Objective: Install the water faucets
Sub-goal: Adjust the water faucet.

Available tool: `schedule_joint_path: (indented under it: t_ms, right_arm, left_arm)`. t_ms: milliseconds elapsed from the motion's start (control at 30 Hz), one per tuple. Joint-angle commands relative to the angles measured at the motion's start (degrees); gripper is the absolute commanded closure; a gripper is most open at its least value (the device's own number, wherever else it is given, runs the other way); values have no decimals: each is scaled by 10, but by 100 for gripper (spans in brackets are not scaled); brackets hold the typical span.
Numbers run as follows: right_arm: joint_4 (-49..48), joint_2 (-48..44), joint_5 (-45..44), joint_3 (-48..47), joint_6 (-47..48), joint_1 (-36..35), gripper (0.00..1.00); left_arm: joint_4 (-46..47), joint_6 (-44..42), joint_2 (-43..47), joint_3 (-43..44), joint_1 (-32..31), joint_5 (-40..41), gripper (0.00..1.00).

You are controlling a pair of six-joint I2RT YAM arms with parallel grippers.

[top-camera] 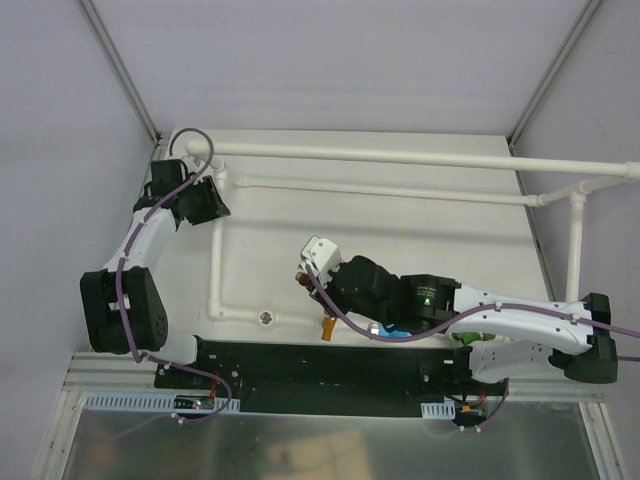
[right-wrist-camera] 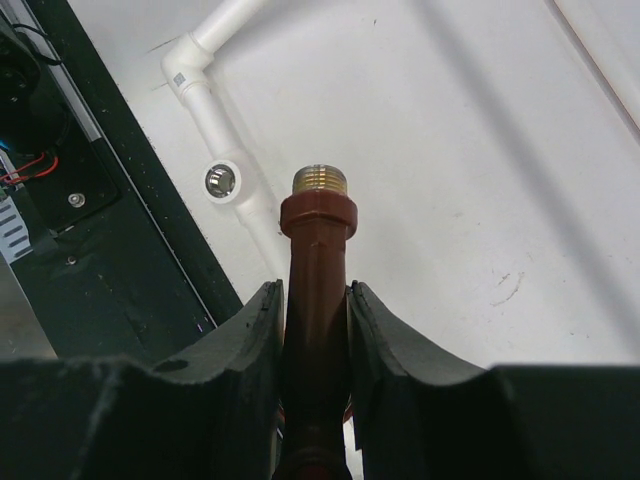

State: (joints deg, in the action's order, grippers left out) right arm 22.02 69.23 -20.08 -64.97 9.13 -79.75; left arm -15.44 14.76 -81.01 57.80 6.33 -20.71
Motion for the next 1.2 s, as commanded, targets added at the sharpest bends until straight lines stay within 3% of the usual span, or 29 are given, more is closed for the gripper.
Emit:
schedule_joint_path:
  t_ms: [0, 100, 367, 400, 533, 600, 700, 800, 833, 933, 1067, 1167]
  right_arm:
    - [-43, -34, -14, 13, -19, -1, 100]
    - [-51, -49, -23, 25, -27, -1, 100]
    - [-51, -71, -58, 45, -39, 0, 100]
    - [-51, -73, -59, 48, -40, 0, 100]
    - [-61, -75, -59, 48, -39, 4, 100]
    - [-62, -75, -55, 42, -38, 6, 100]
    - [-51, -78, -51, 27, -52, 11, 100]
    - [-27, -84, -31, 9, -82, 25, 100]
    - [-22, -88, -18, 6, -89, 29, 100]
    - [-34, -105, 21, 18, -120, 39, 100]
    - [-86, -136, 83, 43, -150, 49, 100]
    - [-120, -142, 118, 42, -183, 64, 100]
  left_arm:
    - [-16, -54, -67, 79, -27, 51, 73]
    - [-17, -54, -133, 135, -45, 44, 100]
    - [-21, -52, -227, 250, -62, 65, 100]
    - [-25, -50, -227, 258, -61, 70, 96]
    - [-35, -30, -199, 264, -62, 70, 56]
    - [-36, -20, -172, 258, -62, 64, 42]
    - [-42, -7, -115, 246, -61, 59, 13]
    - [-46, 13, -40, 230, -61, 42, 9]
    - [-46, 25, -17, 223, -61, 34, 4]
    - [-49, 95, 63, 187, -61, 10, 4]
    - [-23, 235, 168, 111, -62, -119, 11]
    - [43, 315, 245, 35, -120, -158, 12]
